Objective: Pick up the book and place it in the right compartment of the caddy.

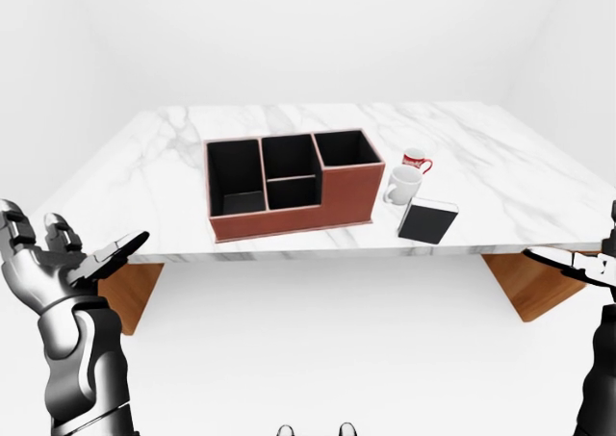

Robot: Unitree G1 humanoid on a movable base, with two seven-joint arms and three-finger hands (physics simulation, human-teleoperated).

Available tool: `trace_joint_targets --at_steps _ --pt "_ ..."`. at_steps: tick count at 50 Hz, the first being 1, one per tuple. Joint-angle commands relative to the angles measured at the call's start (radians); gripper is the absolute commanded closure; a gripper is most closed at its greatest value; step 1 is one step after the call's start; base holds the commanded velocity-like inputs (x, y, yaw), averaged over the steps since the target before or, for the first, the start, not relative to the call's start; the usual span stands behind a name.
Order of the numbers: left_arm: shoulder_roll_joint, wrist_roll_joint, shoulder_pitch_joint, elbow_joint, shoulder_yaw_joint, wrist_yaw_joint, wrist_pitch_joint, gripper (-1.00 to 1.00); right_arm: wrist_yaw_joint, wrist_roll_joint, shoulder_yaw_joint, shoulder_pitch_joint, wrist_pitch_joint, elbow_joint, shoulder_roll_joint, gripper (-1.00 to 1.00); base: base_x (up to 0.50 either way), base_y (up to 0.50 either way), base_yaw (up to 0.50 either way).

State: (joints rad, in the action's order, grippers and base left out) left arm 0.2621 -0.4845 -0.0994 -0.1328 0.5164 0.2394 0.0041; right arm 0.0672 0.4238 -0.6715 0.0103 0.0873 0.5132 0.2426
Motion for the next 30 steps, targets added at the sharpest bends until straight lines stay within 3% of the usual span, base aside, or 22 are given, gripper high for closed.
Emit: trace_joint_targets --at_steps 1,9,16,30 --pt "-0.004 -0.001 0.003 0.005 -0.004 0.013 -0.022 -1.0 0.005 0.002 -0.011 0.002 0.0 0.033 -0.003 -1.0 0.38 0.0 0.0" --pt "0.0 0.009 -0.003 0.022 -0.003 0.007 -0.038 -1.0 0.01 0.0 -0.014 0.0 0.0 0.026 -0.004 -1.0 0.38 0.0 0.0" --pt "-0.01 0.002 0.011 -0.028 -0.007 0.013 -0.011 -1.0 0.011 -0.001 -0.011 0.003 0.0 0.03 -0.007 -1.0 0.38 0.0 0.0" --pt "-0.01 0.006 0.009 -0.028 0.0 0.012 -0.008 -1.0 0.012 0.005 -0.016 0.007 0.0 0.045 -0.009 -1.0 0.38 0.0 0.0"
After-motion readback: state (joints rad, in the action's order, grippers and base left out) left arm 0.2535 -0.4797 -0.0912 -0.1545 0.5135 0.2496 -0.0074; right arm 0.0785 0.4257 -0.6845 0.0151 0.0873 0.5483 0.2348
